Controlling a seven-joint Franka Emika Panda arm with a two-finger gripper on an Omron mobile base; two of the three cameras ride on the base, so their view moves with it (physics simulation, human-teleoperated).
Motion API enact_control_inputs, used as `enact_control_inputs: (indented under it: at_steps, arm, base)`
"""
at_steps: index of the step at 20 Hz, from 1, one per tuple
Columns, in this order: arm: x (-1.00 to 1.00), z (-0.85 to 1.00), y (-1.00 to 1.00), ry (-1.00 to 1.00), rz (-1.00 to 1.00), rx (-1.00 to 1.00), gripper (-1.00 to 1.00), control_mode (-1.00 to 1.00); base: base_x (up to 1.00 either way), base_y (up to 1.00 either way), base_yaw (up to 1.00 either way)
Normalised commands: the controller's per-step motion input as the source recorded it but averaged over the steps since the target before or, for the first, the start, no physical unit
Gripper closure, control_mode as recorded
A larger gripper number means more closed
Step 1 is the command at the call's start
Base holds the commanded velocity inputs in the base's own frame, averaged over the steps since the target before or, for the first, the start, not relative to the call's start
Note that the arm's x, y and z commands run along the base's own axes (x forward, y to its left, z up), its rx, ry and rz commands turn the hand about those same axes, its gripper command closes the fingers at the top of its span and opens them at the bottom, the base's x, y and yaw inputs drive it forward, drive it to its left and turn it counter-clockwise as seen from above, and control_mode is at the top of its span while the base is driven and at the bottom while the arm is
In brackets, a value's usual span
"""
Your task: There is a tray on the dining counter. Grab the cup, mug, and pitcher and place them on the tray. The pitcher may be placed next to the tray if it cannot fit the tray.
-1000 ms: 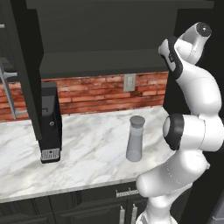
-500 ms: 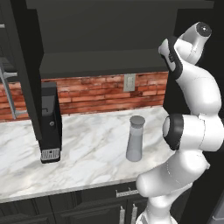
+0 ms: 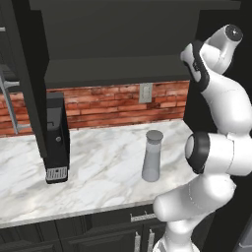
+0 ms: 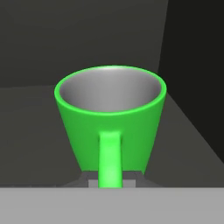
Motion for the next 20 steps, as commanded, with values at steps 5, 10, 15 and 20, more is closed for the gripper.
enact_control_inputs:
  at_steps: [5, 10, 15, 20]
  arm:
    - [-0.26, 0.02, 0.09, -0.07, 0.0, 0.0, 1.0, -1.0]
    - [-0.27, 0.0, 0.3, -0.04, 0.0, 0.0, 1.0, -1.0]
    - [-0.28, 0.08, 0.45, -0.01, 0.0, -0.01, 1.0, -1.0]
    - [-0.51, 0.07, 0.48, 0.0, 0.03, -0.01, 1.0, -1.0]
  base:
    - [0.0, 0.0, 0.0]
    - [0.0, 0.0, 0.0]
    - [0.0, 0.0, 0.0]
    - [0.0, 0.0, 0.0]
